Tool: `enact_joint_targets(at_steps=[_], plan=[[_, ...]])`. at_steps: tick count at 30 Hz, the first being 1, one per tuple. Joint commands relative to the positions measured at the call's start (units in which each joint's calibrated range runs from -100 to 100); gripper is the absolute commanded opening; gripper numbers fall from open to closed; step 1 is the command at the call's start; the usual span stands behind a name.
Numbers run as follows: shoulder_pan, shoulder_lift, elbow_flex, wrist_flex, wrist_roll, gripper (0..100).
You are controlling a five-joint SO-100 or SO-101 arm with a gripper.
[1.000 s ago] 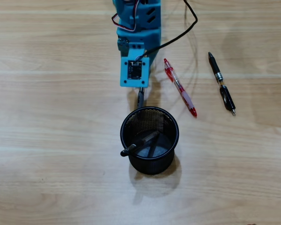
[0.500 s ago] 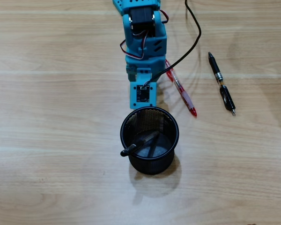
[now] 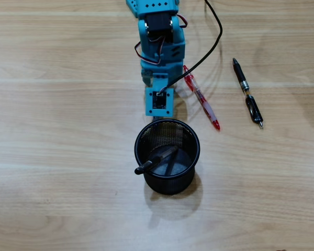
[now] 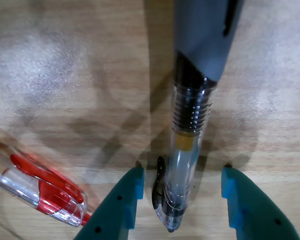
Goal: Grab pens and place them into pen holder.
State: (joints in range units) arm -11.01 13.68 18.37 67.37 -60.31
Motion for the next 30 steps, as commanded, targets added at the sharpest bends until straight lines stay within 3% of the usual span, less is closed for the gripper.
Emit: enact_joint_targets(at_steps=[1, 4, 10, 30], plan=[[0.0, -0.6, 0.4, -0.4, -0.3, 18], [0.0, -0.6, 0.4, -0.4, -0.3, 17], [0.6, -0.6, 0.1, -0.4, -0.3, 2], [0.7, -6.4, 0.7, 0.6, -0.2, 2]])
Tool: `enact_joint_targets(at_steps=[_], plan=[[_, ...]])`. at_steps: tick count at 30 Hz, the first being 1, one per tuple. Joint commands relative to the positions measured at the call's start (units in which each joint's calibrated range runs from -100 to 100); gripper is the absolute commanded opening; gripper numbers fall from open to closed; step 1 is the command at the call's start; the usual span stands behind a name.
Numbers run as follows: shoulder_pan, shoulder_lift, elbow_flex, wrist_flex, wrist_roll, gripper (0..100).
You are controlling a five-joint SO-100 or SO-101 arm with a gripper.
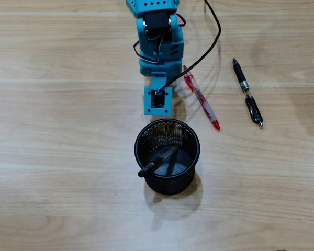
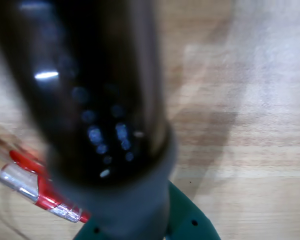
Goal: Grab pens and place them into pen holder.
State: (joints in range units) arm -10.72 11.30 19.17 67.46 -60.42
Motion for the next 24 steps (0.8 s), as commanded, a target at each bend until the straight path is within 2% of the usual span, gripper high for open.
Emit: enact_joint_targets(at_steps=[1, 11, 24], plan=[[0.4, -4.6, -0.3, 0.4, 0.0, 2], [0.8, -12.3, -2.3, -0.4, 0.4, 2], [0.2, -12.9, -12.6, -0.4, 2.1, 2]])
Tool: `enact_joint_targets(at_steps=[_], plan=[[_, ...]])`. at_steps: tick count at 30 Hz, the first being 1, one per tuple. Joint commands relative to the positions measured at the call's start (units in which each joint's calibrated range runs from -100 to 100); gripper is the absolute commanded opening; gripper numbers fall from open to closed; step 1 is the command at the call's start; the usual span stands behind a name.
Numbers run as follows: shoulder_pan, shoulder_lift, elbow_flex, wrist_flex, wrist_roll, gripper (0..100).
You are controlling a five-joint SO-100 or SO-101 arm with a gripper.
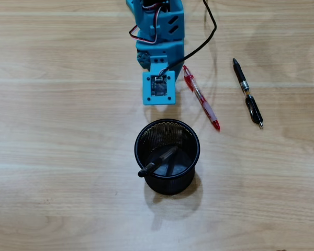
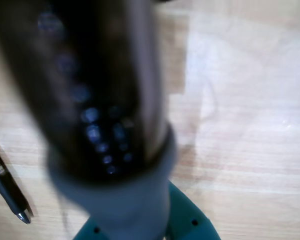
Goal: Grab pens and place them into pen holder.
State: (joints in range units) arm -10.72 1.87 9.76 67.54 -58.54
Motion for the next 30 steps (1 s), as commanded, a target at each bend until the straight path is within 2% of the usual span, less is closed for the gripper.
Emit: enact_joint_targets(at_steps=[1, 15, 22, 30], plan=[[0.2, -3.4, -3.1, -0.5, 0.2, 2], [-0.8, -3.4, -0.4, -1.1, 0.0, 3], [-4.0, -3.4, 0.4, -12.6, 0.1, 17], [-6.7, -3.5, 0.3, -14.7, 0.0, 17]])
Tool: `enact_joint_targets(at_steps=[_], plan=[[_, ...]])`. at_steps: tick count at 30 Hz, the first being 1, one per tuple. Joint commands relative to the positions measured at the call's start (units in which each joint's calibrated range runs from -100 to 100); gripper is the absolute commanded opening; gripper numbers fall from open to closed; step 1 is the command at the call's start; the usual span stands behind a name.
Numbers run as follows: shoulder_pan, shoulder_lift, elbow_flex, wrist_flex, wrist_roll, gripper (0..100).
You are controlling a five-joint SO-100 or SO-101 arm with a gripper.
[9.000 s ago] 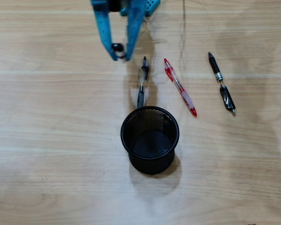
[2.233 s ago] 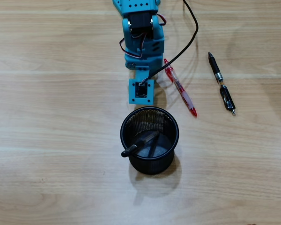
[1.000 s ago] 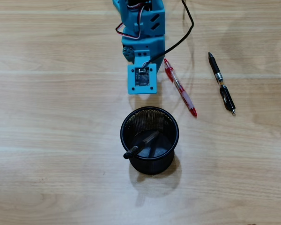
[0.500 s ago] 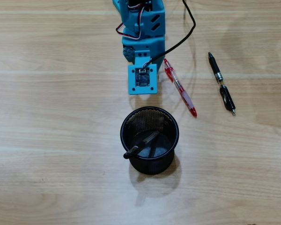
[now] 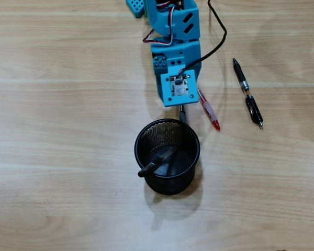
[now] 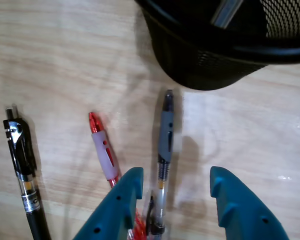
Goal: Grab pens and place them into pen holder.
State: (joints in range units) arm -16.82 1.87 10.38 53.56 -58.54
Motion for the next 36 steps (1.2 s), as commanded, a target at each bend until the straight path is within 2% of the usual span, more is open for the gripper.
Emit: enact_joint_targets(at_steps=[1, 13, 25, 36], plan=[[-0.7, -3.5, -0.3, -0.2, 0.0, 17], [0.2, -3.4, 9.9, -0.9, -0.1, 17], [-0.1, -0.8, 12.0, -1.0, -0.1, 17], [-2.2, 6.2, 11.6, -10.7, -0.1, 17]])
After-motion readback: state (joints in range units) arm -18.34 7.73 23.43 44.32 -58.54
